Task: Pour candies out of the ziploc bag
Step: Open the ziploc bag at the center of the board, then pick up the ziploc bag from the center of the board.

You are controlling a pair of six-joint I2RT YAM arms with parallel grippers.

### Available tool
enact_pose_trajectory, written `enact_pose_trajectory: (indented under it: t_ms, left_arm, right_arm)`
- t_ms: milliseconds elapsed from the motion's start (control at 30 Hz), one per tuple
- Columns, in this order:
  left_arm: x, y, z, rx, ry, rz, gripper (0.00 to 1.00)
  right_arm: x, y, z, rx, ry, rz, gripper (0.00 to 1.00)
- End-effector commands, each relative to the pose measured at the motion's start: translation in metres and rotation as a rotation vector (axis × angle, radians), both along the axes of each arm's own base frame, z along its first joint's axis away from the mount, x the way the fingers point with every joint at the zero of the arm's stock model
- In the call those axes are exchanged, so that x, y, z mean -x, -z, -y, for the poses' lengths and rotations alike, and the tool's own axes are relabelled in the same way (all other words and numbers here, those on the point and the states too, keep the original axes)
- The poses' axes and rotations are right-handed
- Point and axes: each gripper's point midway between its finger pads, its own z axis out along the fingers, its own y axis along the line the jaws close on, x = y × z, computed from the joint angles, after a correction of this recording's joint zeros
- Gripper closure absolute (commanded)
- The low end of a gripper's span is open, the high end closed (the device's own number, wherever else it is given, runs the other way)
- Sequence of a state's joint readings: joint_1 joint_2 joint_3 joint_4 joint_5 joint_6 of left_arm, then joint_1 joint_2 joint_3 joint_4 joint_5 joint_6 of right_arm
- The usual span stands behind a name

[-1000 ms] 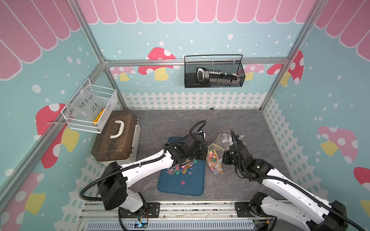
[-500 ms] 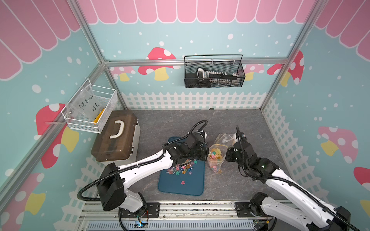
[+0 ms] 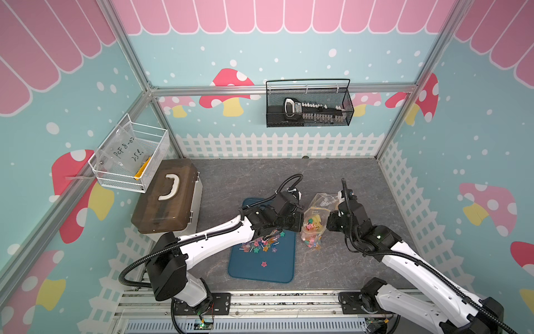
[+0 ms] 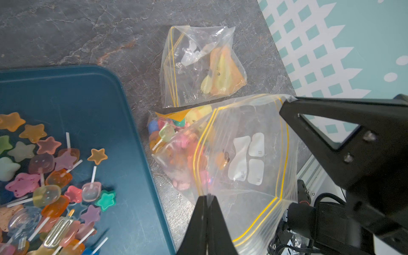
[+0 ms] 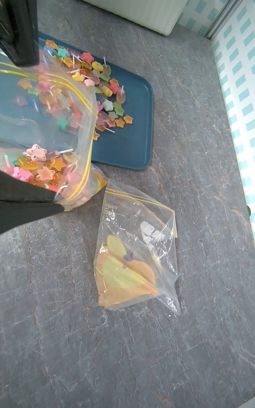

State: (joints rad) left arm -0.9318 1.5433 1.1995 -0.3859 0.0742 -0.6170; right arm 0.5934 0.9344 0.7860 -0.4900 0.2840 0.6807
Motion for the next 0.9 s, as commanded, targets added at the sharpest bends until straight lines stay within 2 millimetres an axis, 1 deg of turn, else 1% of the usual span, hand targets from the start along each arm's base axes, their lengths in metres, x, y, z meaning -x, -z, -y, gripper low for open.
enact_pose_trajectory:
  t_ms: [0,133,233,400,533,667,767,867]
  left_arm:
    - [-0.007,-0.003,0.004,-0.004,0.006,0.048,0.86]
    - [-0.007,-0.005,0.005,-0.001,0.026,0.082,0.76]
    - [-0.009,-0.012,0.006,0.003,0.043,0.118,0.68]
    - [-0.007,-0.029,0.001,-0.019,0.106,0.22,0.49]
    - [-0.004,-0.047,-0.012,-0.07,0.169,0.357,0.32]
    - [0.007,-0.064,-0.025,-0.13,0.298,0.51,0.24]
    - [0.029,-0.074,-0.026,-0.143,0.485,0.629,0.21]
    - [0.045,-0.081,-0.024,-0.134,0.614,0.719,0.18]
  right_arm:
    - [-0.003,-0.001,-0.001,-0.013,-0.003,0.013,1.0]
    - [-0.004,0.001,-0.003,-0.024,-0.02,0.004,1.0]
    - [-0.004,0.004,-0.006,-0.028,-0.029,-0.005,1.0]
    - [-0.005,0.009,-0.008,-0.029,-0.033,-0.017,1.0]
    - [-0.006,0.011,-0.008,-0.029,-0.036,-0.023,1.0]
    - [-0.007,0.012,-0.009,-0.033,-0.039,-0.028,1.0]
    - [-0.007,0.012,-0.01,-0.035,-0.044,-0.027,1.0]
    - [-0.006,0.011,-0.012,-0.042,-0.057,-0.029,1.0]
